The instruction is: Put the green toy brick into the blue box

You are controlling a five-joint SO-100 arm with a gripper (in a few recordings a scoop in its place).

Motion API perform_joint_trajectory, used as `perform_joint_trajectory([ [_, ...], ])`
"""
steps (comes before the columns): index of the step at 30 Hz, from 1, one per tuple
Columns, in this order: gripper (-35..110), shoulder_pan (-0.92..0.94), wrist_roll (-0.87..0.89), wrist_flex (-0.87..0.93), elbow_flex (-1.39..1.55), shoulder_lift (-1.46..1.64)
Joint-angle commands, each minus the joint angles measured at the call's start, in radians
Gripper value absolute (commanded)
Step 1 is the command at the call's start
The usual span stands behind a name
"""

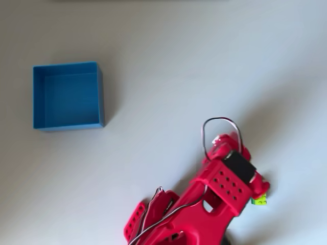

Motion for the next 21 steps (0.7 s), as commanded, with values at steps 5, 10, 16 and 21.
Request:
perform_joint_trajectory([
  [5, 38, 0.141, -0.072, 0.023, -0.077, -0.012],
  [10, 37, 0.222, -0.087, 0.023, -0.089, -0.012],
  [16, 37, 0.33, -0.083, 0.021, -0.107, -0.014],
  [21, 37, 0.428, -0.095, 0.021, -0.112, -0.014],
])
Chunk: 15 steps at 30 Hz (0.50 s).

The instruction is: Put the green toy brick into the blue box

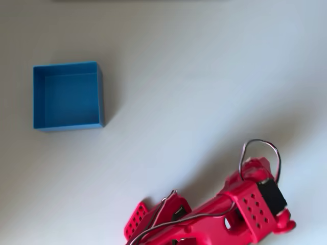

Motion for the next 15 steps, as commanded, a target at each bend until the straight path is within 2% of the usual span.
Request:
perform_joint_trajectory([
  [1, 37, 0.1, -0.009, 0.012, -0.061, 0.017],
  [10, 35, 0.247, -0.026, 0.0, -0.077, 0.015],
  [15, 35, 0.288, -0.041, -0.077, -0.034, 0.014],
])
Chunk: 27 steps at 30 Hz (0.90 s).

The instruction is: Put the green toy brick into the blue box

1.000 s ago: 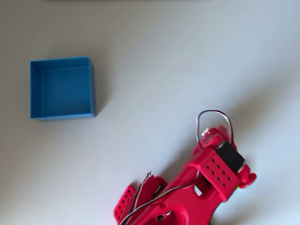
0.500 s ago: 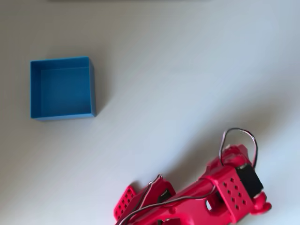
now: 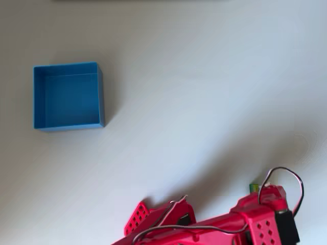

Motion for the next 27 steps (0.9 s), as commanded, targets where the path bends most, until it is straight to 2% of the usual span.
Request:
perform_joint_trajectory([
  [1, 35, 0.046, -0.023, -0.052, -0.003, 0.014],
  [19, 36, -0.034, -0.028, -0.221, 0.183, 0.014],
  [27, 28, -0.058, 0.011, -0.236, 0.21, 0.014],
])
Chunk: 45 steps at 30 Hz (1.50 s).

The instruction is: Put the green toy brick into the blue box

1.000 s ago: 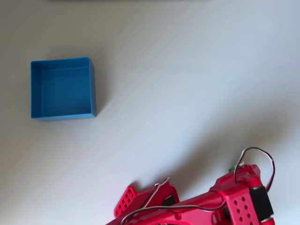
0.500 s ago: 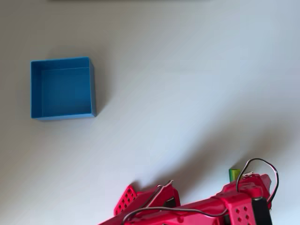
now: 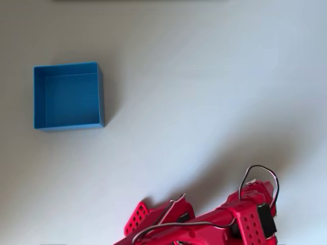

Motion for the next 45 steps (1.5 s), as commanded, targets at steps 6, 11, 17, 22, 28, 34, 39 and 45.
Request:
perform_joint_trajectory([
  [6, 27, -0.002, 0.02, 0.006, -0.005, 0.014],
  [11, 27, 0.008, 0.005, 0.006, -0.018, 0.012],
  [17, 26, 0.009, 0.003, 0.006, -0.043, -0.006],
  [22, 15, 0.025, 0.035, 0.008, -0.149, -0.153],
  [28, 0, 0.052, 0.064, 0.008, -0.261, -0.331],
  [34, 0, 0.044, 0.08, 0.008, -0.291, -0.405],
  [39, 0, -0.051, 0.083, 0.009, -0.279, -0.396],
  [45, 0, -0.281, 0.069, 0.017, -0.339, -0.39],
])
